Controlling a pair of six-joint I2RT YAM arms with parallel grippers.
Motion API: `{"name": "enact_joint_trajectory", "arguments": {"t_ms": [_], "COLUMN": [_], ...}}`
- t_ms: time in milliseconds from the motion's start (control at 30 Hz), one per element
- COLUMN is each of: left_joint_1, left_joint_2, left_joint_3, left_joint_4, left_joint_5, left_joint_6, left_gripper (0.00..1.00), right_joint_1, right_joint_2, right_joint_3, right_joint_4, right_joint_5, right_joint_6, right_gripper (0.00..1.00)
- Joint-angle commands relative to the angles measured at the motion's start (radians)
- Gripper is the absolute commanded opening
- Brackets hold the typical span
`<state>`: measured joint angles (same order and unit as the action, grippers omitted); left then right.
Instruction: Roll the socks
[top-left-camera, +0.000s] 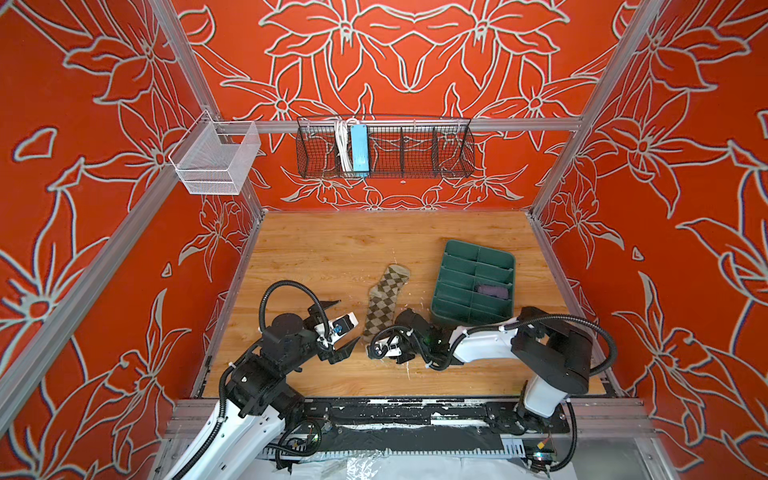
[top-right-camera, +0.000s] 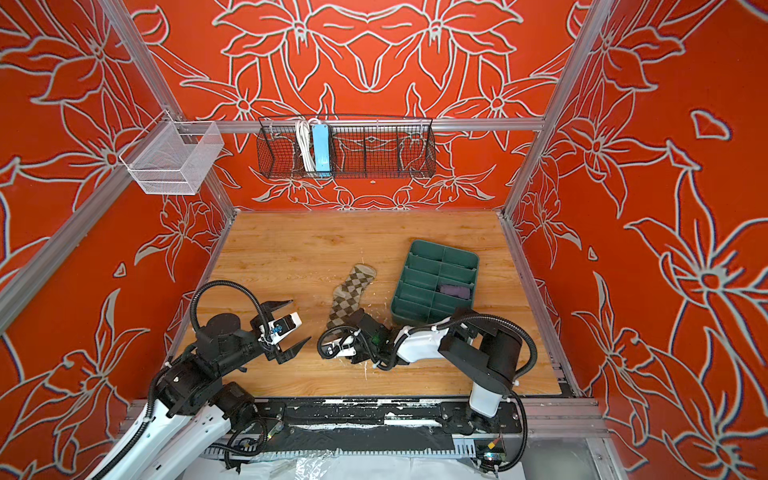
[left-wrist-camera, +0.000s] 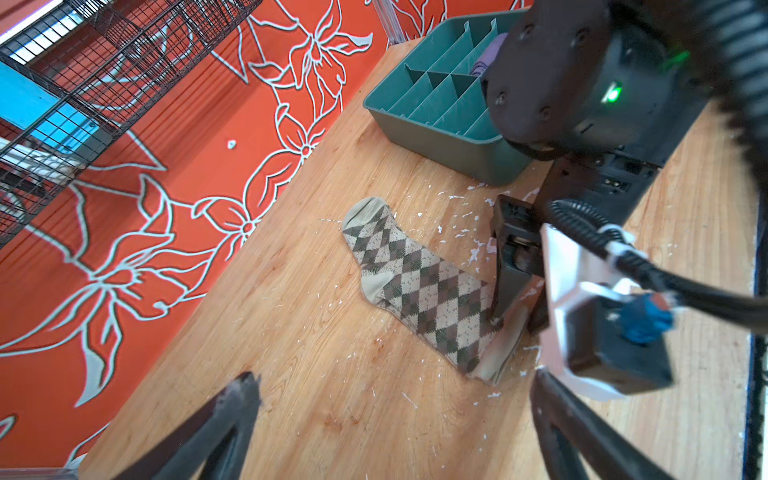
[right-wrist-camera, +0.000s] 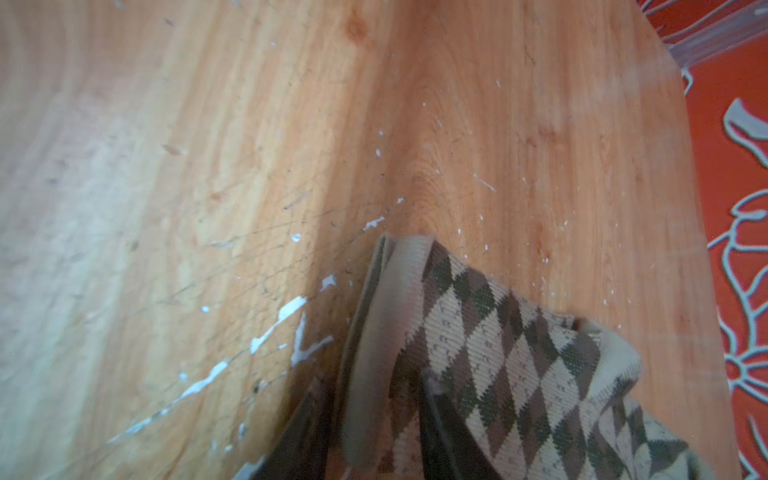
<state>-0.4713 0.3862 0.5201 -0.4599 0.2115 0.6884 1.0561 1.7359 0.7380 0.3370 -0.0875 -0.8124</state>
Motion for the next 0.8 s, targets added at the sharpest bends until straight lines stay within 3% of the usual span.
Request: {"name": "enact_joint_trajectory", "arguments": {"t_ms": [0, 100, 200, 433, 600, 767], "left_joint_1": [-0.003, -0.004, -0.004, -0.047, -0.243, -0.45], "left_joint_2": [-0.004, 0.012, 0.039, 0.127, 0.229, 0.381], "left_joint_3": [0.036, 0.068, 0.105, 0.162, 0.092, -0.042], "left_joint_4": [-0.038, -0.059, -0.086, -0.187, -0.179, 0.109], "left_joint_5": [0.002, 0.012, 0.025, 0.01, -0.199, -0.332], "left_joint_6": [0.041, 0.063, 0.098, 0.272, 0.401, 0.374], "left_gripper": [0.99, 0.99, 0.98, 0.94, 0.94, 0.93], "right_joint_1": [0.003, -0.002, -0.017, -0.196, -0.297, -0.333], "right_joint_2": [0.044, 0.047, 0.015, 0.01, 0.125, 0.226], "right_joint_3": [0.019, 0.034, 0.068, 0.249, 0.346, 0.427], "right_joint_4": [-0.058, -0.107, -0.263, -0.804, -0.93, -0.996], "right_joint_5": [0.065, 0.06, -0.017, -0.488, -0.699, -0.751], "right_joint_6": [0.035, 0.072, 0.1, 0.219, 0.279, 0.277], "right_gripper": [0.19, 0.0, 0.0, 0.0, 0.0, 0.0]}}
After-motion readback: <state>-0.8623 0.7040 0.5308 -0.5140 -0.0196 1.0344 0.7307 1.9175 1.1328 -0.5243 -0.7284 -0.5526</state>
